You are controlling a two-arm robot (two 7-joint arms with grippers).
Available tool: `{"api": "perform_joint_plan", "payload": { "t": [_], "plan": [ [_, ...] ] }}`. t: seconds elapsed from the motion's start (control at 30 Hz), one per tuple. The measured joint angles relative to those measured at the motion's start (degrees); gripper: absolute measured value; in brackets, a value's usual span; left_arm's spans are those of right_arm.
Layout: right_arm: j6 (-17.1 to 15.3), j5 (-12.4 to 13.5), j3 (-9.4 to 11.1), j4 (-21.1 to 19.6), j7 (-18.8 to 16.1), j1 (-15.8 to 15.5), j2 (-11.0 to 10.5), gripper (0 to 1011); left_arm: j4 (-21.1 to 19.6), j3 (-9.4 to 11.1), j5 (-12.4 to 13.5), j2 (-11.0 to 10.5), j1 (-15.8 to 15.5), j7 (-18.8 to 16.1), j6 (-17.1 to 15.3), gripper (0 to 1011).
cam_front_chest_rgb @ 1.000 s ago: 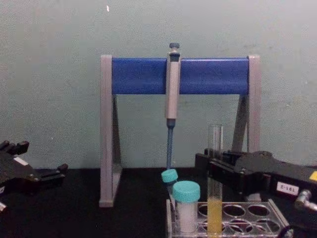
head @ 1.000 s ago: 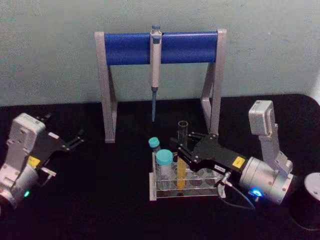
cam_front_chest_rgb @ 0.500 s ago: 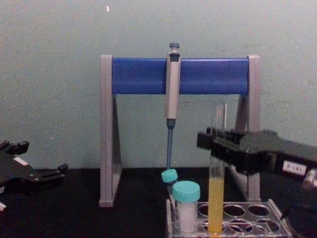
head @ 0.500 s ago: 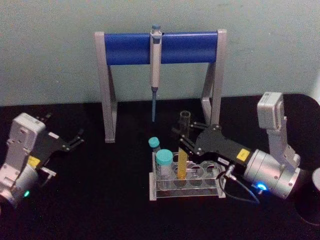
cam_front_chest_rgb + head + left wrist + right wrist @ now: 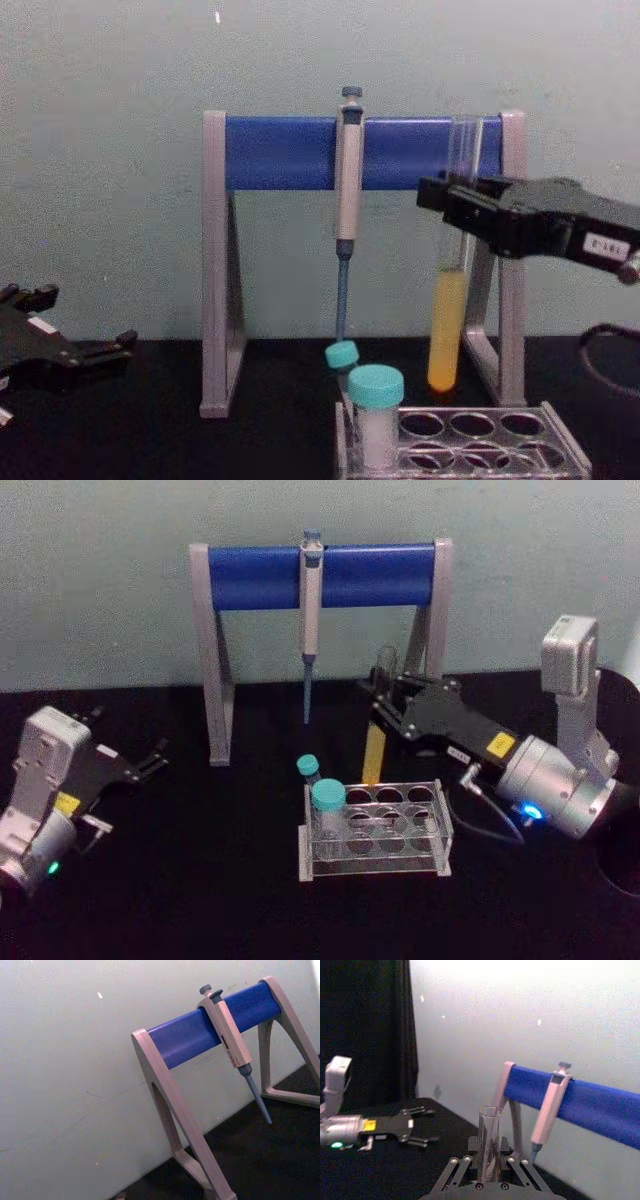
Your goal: Pick up the test tube from the test tube rack, shake it, then place it back into the test tube rack.
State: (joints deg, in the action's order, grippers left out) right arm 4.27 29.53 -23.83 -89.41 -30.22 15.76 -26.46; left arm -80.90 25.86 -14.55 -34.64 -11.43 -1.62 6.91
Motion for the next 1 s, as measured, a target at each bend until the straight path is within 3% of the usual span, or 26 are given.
{"api": "perform_joint_plan", "payload": {
  "t": [0.27,0.53,1.0],
  "plan": [
    [0.1,-1.1,0.4,2.5,1.3,2.3,2.0,237,0.0,0.0,0.0,0.0,0.0,0.0,0.0,1001],
    [-0.1,-1.6,0.7,3.3,1.9,2.8,2.7,237,0.0,0.0,0.0,0.0,0.0,0.0,0.0,1001],
    [-1.3,-2.8,4.0,-0.7,4.3,-1.4,-0.2,237,0.0,0.0,0.0,0.0,0.0,0.0,0.0,1001]
  ]
}}
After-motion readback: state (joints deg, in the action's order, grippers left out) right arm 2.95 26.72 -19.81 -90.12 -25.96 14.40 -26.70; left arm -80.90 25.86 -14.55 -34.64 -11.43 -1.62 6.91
